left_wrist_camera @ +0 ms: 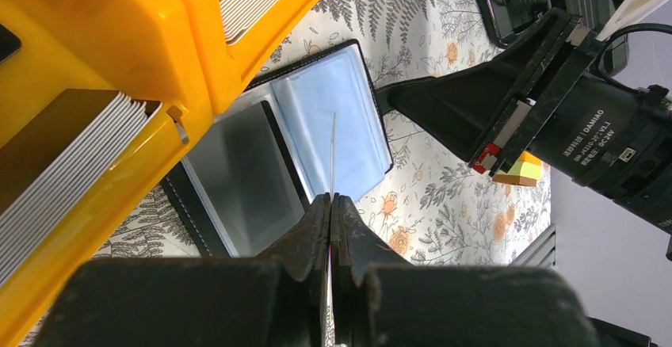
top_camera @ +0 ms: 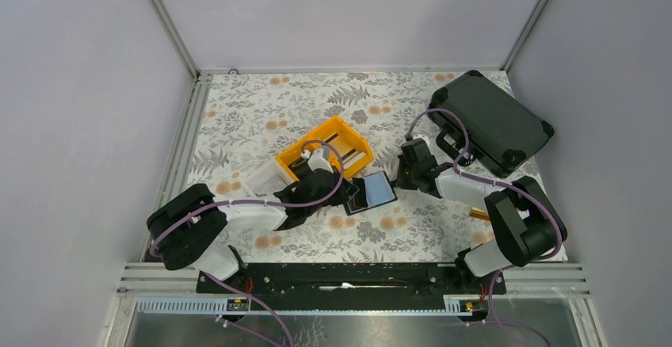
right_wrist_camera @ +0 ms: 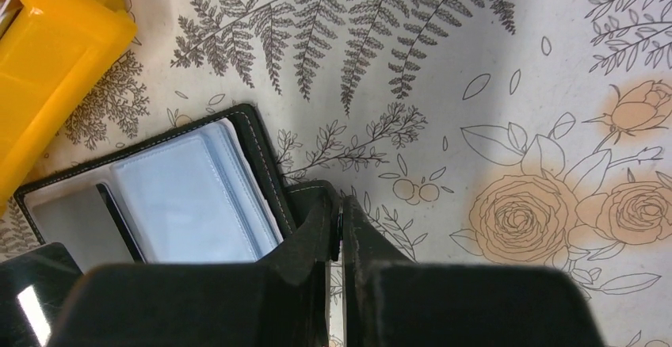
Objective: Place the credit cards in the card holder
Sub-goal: Insert the credit card into the card holder.
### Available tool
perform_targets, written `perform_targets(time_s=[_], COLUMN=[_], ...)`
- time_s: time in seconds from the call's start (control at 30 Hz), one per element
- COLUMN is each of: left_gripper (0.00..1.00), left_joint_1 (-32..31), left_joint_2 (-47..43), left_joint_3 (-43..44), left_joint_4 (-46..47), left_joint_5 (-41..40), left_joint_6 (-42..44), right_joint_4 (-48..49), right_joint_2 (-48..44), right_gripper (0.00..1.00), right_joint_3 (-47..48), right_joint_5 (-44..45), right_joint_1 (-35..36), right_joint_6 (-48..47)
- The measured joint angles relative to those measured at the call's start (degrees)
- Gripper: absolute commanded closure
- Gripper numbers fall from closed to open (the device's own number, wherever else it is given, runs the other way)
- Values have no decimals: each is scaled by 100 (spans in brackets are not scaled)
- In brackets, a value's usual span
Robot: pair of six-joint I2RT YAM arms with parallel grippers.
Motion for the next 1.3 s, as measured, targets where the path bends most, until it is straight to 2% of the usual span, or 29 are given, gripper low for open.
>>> perform_targets(time_s=[0.53, 1.3], left_gripper=[100, 100], left_joint_1=[9, 11], left_joint_2=[614, 684], left_joint_3=[-2, -229], left_joint_4=[494, 841], left_joint_5=[4, -140], left_joint_6=[-802, -1484], right_joint_4=[48, 92], right_joint_2=[52, -179], right_gripper=[100, 100], right_joint_3=[33, -203], right_joint_5=[114, 74], right_joint_1=[0, 0], right_joint_6=[125, 382])
